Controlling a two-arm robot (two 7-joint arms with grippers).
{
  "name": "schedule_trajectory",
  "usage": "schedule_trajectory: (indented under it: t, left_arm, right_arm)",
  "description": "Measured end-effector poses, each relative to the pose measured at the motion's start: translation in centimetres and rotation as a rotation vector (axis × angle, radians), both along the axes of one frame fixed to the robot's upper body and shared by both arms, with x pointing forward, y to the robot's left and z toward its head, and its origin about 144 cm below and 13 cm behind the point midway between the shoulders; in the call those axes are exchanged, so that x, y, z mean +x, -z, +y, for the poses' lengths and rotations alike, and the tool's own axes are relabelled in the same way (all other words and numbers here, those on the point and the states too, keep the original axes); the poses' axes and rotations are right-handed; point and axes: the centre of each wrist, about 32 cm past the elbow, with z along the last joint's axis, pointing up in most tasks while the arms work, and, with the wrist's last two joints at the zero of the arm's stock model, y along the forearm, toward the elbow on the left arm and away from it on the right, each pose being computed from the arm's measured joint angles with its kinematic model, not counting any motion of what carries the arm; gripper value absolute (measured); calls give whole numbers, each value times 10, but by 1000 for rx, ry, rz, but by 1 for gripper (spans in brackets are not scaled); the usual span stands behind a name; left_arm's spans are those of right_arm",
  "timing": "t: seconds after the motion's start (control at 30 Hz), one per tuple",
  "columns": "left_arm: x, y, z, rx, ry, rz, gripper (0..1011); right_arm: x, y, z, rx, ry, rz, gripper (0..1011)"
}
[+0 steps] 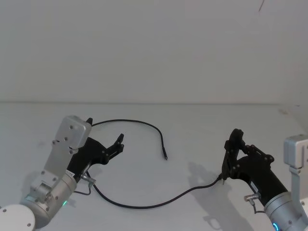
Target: Pick up the data cable with the one hand.
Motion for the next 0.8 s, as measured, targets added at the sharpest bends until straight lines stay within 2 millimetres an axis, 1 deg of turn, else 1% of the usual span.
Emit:
schedule_trajectory:
  t: [0.3, 0.8]
  left_arm:
    - [2, -3, 2, 10, 29, 7, 1001]
    - [4, -20, 12, 44, 204, 66, 1001]
  right_arm:
    - [0, 0, 0, 0, 0, 0, 279]
    - [0, 0, 0, 0, 0, 0, 279]
